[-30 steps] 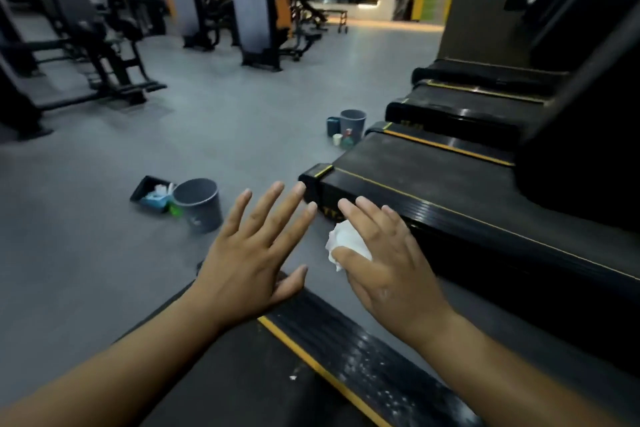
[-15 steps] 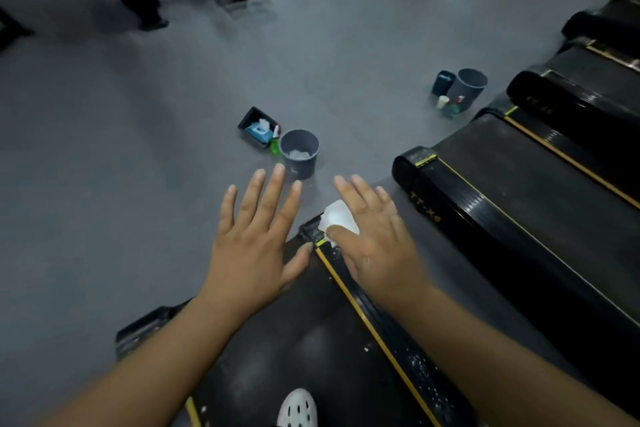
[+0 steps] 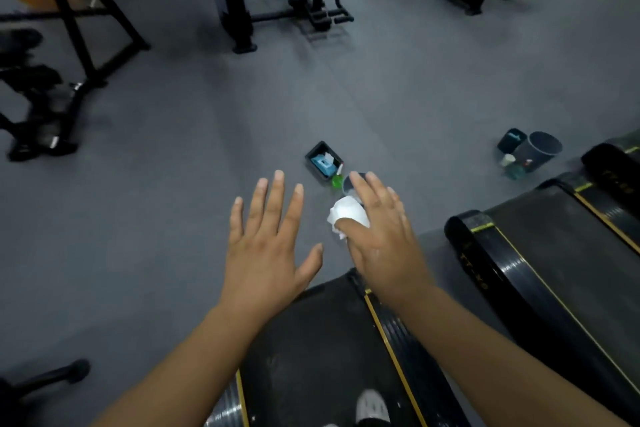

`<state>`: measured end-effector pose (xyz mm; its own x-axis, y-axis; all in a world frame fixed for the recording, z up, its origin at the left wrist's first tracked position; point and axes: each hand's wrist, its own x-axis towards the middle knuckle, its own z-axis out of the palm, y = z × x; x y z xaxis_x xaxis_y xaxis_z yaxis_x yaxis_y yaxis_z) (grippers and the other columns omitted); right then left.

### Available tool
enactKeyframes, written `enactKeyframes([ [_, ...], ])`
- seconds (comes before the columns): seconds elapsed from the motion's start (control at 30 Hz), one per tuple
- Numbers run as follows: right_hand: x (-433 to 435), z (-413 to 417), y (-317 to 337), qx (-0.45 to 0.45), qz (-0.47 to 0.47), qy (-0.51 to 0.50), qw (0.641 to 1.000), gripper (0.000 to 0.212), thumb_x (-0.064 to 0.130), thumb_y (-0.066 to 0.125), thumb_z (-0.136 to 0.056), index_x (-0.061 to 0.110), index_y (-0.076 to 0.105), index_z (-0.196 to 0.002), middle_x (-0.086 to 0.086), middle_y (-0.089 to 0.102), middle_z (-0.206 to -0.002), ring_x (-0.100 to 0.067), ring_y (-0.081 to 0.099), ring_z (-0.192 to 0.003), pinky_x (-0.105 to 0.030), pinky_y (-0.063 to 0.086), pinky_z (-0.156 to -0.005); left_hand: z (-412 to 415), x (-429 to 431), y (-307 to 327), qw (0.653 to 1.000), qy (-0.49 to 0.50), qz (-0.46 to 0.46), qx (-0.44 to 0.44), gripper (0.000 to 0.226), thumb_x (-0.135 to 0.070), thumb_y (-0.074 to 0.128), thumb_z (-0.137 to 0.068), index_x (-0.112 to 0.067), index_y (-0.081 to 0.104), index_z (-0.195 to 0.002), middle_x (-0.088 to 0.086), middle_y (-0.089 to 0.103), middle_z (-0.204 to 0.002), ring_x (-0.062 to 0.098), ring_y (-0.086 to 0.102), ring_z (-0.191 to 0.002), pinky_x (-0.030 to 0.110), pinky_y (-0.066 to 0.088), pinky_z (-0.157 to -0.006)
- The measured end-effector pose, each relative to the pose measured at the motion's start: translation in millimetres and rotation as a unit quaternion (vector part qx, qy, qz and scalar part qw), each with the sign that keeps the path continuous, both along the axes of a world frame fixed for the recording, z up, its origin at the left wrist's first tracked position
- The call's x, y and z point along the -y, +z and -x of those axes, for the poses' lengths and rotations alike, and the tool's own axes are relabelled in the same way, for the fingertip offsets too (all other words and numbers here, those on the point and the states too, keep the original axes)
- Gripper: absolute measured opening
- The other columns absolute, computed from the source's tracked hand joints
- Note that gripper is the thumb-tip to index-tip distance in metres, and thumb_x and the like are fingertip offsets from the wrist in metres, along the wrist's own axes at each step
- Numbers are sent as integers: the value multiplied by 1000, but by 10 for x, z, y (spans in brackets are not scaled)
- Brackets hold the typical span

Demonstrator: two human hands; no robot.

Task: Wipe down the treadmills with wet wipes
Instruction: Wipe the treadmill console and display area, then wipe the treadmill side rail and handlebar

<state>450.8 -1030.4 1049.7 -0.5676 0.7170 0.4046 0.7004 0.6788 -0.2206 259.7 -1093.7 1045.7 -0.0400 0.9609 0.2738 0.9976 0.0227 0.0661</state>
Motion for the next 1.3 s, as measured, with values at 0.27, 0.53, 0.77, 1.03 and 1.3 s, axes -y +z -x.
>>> enactKeyframes([
  [0.27,-1223,728,93,-47,-42,20,998,17,7,68,-91,18,71,-103,-10,31,-162,-30,21,-152,-44,13,-124,591,-1230,223,999,9,-32,-19,84,-62,37,-93,-19,16,-162,8,1,-171,25,-2,-157,52,4,-125],
  [0.53,-2996,1259,-71,-34,-42,-9,998,14,7,79,-84,14,70,-93,-17,38,-157,-35,27,-148,-36,5,-125,1236,-2916,165,999,5,-29,-25,83,-61,40,-92,-17,25,-160,10,9,-170,28,8,-157,57,14,-123],
  [0.77,-4222,1615,-275,-77,-59,-64,993,38,11,80,-82,9,69,-119,-17,40,-153,-36,33,-144,-53,35,-114,1779,-4251,-34,998,-51,-34,-33,84,-61,41,-91,-17,25,-160,10,10,-170,30,12,-156,55,14,-122],
  [1.03,-5495,2148,-1984,-39,-152,-128,979,20,7,81,-82,13,72,-98,-18,41,-154,-37,33,-145,-46,20,-121,2337,-5987,-1776,978,-182,-93,-47,85,-63,42,-91,-20,18,-161,9,10,-170,28,8,-156,53,9,-123],
  [1.3,-5856,2145,-2206,-20,-85,-231,969,18,6,73,-85,14,75,-101,-20,39,-156,-37,32,-147,-49,22,-120,2279,-6862,-2085,961,-269,-54,34,85,-61,41,-90,-21,16,-161,9,10,-170,31,11,-156,56,15,-122],
])
